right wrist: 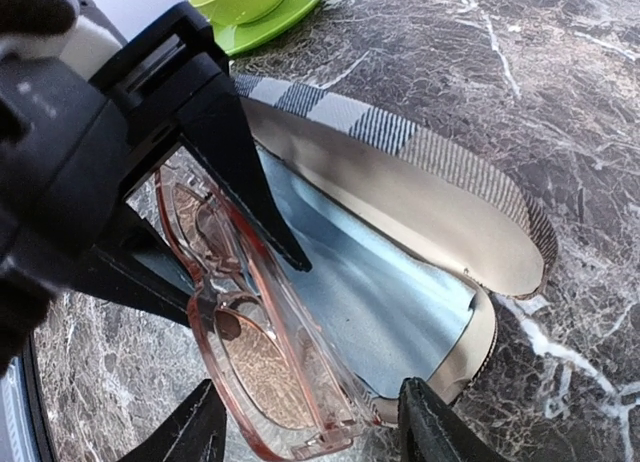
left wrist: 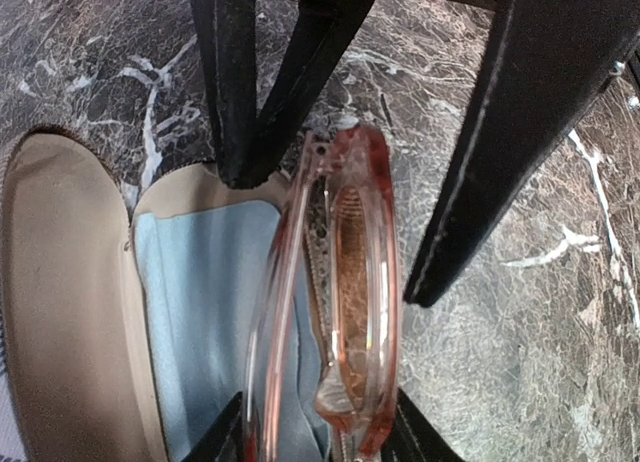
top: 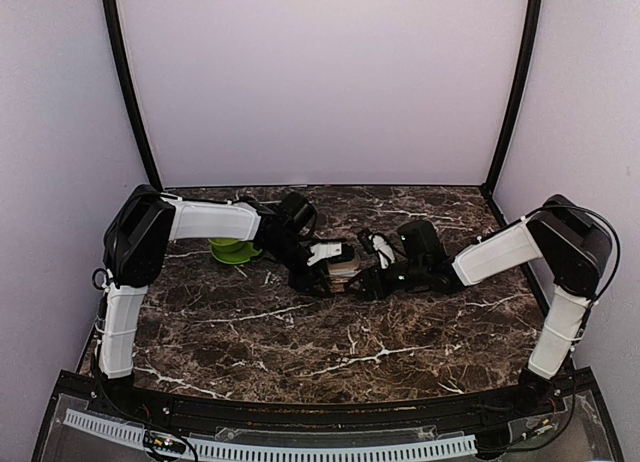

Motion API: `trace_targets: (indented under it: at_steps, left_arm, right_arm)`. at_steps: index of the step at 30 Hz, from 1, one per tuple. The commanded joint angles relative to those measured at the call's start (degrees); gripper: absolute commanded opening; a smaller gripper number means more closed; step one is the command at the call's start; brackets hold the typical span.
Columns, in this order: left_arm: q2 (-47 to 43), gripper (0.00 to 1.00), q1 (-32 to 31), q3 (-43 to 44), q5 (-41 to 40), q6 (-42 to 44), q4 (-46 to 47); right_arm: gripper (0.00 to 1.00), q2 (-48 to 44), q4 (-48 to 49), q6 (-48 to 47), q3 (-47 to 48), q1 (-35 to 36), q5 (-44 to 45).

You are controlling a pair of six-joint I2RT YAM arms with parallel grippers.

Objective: Organize the sunglasses
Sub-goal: Place the sunglasses in the sunglasses case, then adjust the sunglasses in the sunglasses case.

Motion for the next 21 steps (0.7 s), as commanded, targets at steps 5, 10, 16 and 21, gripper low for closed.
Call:
trace_targets:
  at_steps: [5, 10, 16, 21]
  left_arm:
    - [-2.77, 0.46, -0.37, -2.38, -0.96, -1.48, 1.36]
    - [-4.25, 0.49, -0.34, -3.69, -1.88, -2.12, 3.44]
    - [-5.36, 0.53, -0.34, -4.71, -3.89, -2.85, 4.94]
    - [-7.24, 0.55, -0.35, -6.52, -5.41, -3.46, 7.3]
  right_arm:
    - [0.57, 1.55, 2.52, 3.38, 2.06, 0.37, -1.27]
    - [0.52, 2.29, 2.98, 4.23, 1.97, 0.35, -1.54]
    - [0.49, 3.25, 3.58, 6.14, 2.46, 0.2, -1.4]
    - [0.47, 4.19, 3.9, 9.1, 2.75, -0.77, -1.08]
